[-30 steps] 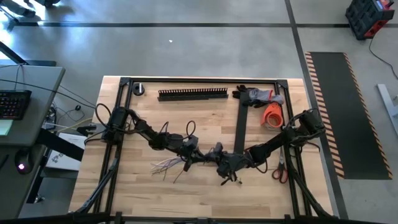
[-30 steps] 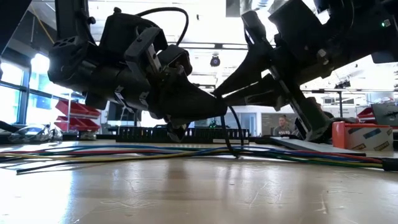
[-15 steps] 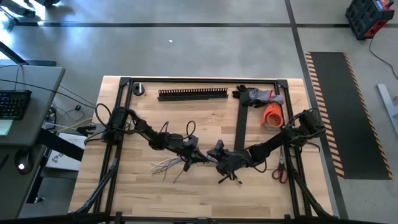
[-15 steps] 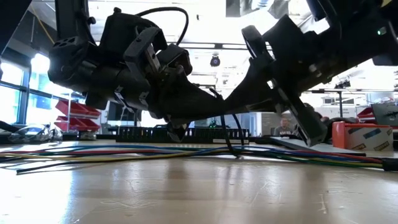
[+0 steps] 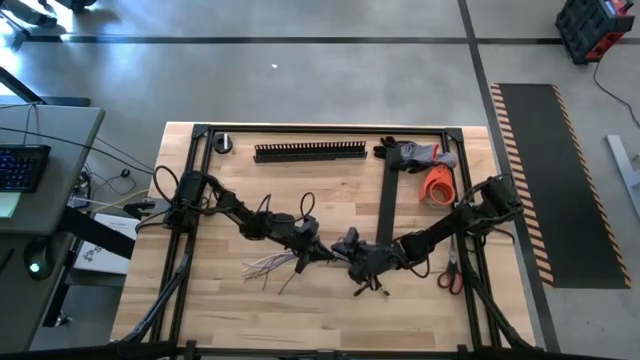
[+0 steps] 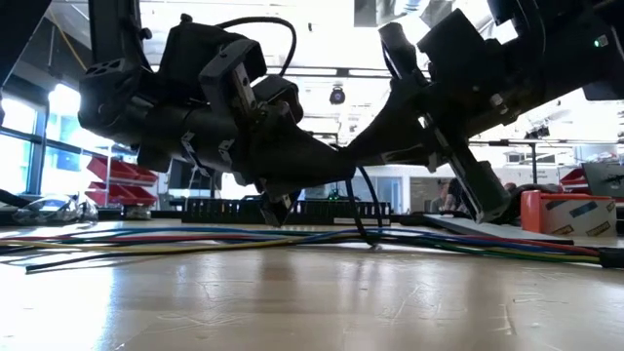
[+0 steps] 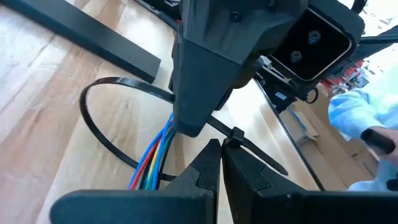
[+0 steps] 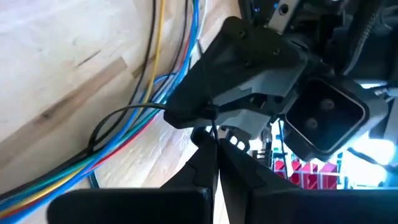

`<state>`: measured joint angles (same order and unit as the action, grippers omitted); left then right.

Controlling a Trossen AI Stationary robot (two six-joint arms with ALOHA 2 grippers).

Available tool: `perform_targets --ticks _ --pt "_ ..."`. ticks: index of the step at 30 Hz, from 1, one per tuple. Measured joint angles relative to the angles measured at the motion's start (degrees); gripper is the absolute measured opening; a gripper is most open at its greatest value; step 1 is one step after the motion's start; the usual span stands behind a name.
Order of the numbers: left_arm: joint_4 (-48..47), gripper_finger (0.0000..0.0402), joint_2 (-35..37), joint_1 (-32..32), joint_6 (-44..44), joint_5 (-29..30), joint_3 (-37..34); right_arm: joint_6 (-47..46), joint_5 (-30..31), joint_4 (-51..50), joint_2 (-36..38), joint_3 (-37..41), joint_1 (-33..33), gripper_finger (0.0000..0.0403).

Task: Ziptie cables
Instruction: Wrap the cable wires using the black zip tie

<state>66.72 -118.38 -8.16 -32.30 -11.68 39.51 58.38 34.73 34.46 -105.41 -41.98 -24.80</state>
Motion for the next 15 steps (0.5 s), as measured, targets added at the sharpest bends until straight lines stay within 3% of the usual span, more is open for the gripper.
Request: perform_targets --ticks 8,15 --pt "0.0 0.0 0.0 0.1 0.0 -0.4 0.0 2.1 -3.2 0.0 0.0 -0.7 -1.1 0.0" --pt "-0.1 0.0 0.0 0.3 1.8 0.9 0.0 -7.1 7.0 -2.4 0.0 -1.1 -1.3 0.0007"
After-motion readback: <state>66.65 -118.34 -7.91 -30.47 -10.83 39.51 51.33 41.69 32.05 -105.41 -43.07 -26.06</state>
